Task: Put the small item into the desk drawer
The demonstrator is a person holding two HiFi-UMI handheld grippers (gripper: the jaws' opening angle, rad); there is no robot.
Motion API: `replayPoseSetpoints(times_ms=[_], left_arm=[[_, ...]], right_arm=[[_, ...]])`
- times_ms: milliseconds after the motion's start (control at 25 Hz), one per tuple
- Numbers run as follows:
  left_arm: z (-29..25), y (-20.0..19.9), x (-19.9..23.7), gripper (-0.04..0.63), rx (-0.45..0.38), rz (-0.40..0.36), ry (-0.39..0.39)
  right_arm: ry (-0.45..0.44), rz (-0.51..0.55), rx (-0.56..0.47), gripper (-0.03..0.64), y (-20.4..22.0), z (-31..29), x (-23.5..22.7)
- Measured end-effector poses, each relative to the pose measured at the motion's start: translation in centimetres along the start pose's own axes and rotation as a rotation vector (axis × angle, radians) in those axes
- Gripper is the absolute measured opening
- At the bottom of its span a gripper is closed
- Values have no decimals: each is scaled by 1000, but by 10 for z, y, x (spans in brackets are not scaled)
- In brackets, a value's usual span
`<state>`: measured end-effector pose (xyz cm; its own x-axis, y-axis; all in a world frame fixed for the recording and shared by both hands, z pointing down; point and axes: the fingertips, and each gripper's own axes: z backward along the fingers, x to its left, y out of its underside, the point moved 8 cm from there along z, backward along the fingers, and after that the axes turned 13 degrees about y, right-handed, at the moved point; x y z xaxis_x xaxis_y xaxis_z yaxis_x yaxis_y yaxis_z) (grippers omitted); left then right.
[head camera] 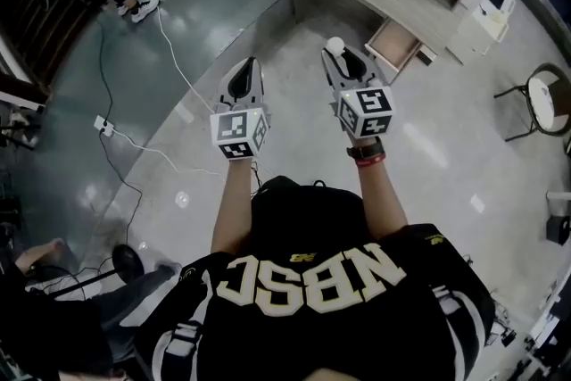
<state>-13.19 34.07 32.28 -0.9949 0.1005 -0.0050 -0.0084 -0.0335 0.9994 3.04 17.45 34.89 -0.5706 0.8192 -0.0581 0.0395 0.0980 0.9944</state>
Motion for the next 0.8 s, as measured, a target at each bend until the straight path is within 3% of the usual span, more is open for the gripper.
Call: replayPoseSetpoints(times_ms=[320, 800], left_arm=[[-72, 12, -34, 14, 14, 10, 175], [-226, 28, -45, 14, 18, 74, 450]], right_arm=[[127, -47, -47, 137, 7, 14, -68], [372, -42, 1, 137, 6, -28, -155]])
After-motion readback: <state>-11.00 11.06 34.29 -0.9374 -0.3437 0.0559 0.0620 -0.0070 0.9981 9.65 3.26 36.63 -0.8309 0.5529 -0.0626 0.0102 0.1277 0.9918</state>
